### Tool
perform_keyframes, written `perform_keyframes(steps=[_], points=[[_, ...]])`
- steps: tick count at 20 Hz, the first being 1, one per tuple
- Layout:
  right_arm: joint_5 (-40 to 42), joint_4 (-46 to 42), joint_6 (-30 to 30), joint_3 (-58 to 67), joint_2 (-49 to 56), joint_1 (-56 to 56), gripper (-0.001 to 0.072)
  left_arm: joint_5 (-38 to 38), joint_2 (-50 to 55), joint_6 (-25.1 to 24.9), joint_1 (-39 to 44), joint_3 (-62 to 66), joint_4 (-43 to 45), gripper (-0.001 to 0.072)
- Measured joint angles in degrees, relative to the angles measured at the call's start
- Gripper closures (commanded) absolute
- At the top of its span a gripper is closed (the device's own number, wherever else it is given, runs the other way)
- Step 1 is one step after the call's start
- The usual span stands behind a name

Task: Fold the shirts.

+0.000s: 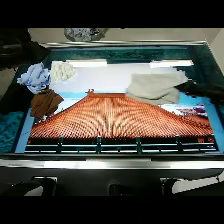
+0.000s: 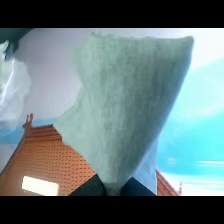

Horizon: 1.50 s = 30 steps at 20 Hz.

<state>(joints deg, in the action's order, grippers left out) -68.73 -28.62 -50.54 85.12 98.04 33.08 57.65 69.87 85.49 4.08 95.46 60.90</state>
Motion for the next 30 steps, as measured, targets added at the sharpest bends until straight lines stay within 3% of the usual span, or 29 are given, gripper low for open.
perform_keyframes(steps=[5, 10, 14, 19, 27, 28, 29, 30], points=[[-5.64, -6.93, -1.99, 0.74, -2.36, 17.64, 0.0665, 0.02, 0.0, 0.0, 2.08, 0.0, -0.02, 0.0685], [-13.79, -21.92, -6.19, -0.02, -3.74, 29.51, 0.0666, 0.02, 0.0, 0.0, 2.95, 0.0, 0.0, 0.0685], [-15.39, -33.79, -9.73, -6.71, -6.4, 32.44, 0.0666, 0.02, 0.0, 0.02, 3.08, 0.0, 0.0, 0.0685], [-15.12, -42.03, -13.49, -16.22, -10.93, 33.4, 0.0666, 0.0, 0.0, 0.02, 3.15, 0.0, 0.0, 0.0685], [-12.44, -48.96, -17.07, -25.35, -15.98, 33.57, 0.0664, 0.02, 0.0, 0.02, 3.15, 0.0, -0.02, 0.0685], [-12.57, -49.27, -17.25, -25.64, -16.11, 33.57, 0.0646, 0.02, 0.0, 0.02, 3.15, 0.0, 0.0, 0.0685], [-12.92, -49.55, -17.29, -25.81, -16.24, 33.57, 0.0515, 0.02, 0.0, 0.02, 3.15, 0.0, 0.0, 0.0684], [-13.53, -50.14, -17.38, -25.73, -16.31, 33.57, 0.0303, 0.02, 0.0, 0.02, 3.15, 0.0, -0.02, 0.0685]])
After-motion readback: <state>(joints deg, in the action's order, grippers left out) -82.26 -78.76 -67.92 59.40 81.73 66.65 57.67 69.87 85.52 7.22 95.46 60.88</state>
